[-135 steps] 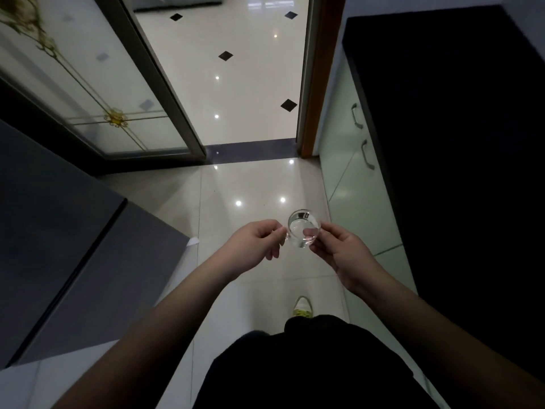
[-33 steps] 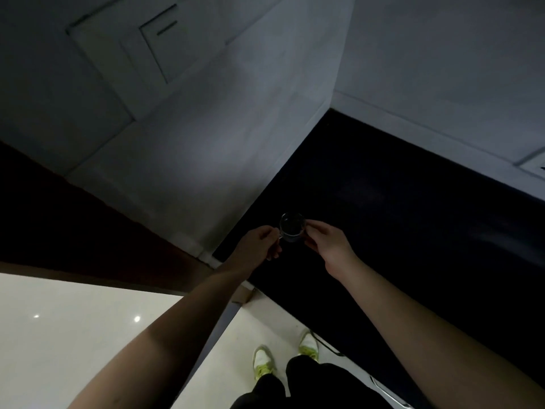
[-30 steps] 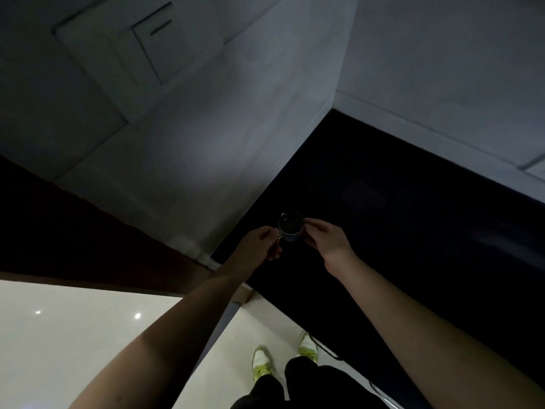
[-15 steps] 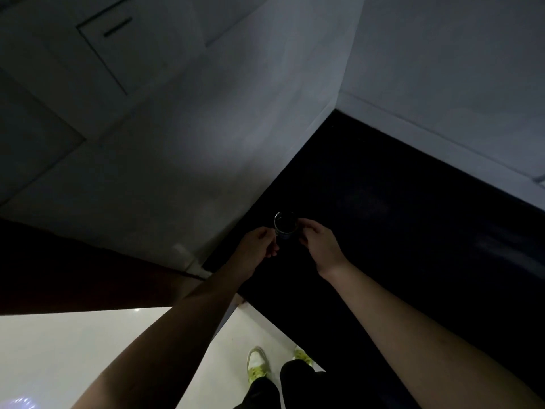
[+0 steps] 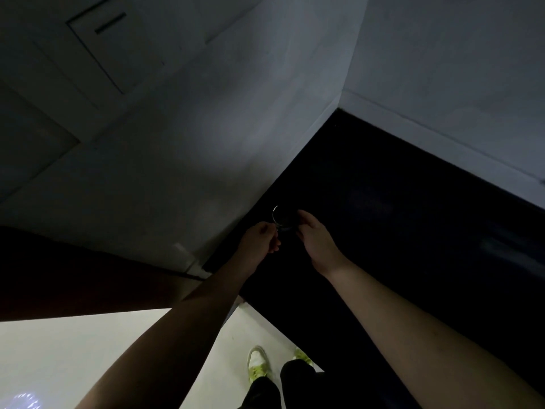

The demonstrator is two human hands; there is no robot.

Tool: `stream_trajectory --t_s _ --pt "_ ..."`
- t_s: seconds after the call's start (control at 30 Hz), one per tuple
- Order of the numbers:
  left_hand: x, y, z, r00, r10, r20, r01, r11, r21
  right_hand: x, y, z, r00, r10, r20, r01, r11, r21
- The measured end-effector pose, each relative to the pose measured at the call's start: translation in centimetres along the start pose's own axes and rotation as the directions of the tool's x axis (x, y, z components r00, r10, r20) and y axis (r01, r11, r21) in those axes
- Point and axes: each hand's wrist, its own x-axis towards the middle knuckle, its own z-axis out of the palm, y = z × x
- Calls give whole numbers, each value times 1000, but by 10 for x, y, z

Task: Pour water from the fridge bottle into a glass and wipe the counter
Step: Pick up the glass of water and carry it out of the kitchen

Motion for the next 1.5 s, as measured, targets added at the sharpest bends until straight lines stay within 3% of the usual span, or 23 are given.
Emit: stream_trajectory --t_s 0.33,0.57,0.8,0.97,1.2,1.3,1.37,1.5 --pt "6 6 9 984 -23 -177 22 1000 -6 3 -7 18 1000 -26 13 25 999 35" --pt "3 3 15 981 -98 -166 44 952 -303 9 -10 22 1000 11 20 -10 999 -39" --pt "-9 -6 4 988 -74 -134 29 949 -313 -1 -24 25 1000 11 23 -9 997 -74" --pt "-25 -17 -14 988 -105 -113 77 972 -224 -5 -21 18 998 28 55 -20 989 -144" --pt "-66 -7 -18 993 -99 -69 110 978 176 -31 -8 -10 983 167 75 -153 974 -168" --pt "-85 -13 -19 998 -25 -52 47 882 469 -56 3 -23 971 217 99 -197 964 -180" --pt "-106 -17 -19 999 36 5 -30 751 660 -78 9 -34 969 207 138 -169 954 -247" --pt "-141 -22 -14 973 204 111 -172 309 935 -125 20 -53 969 181 166 -57 823 -565"
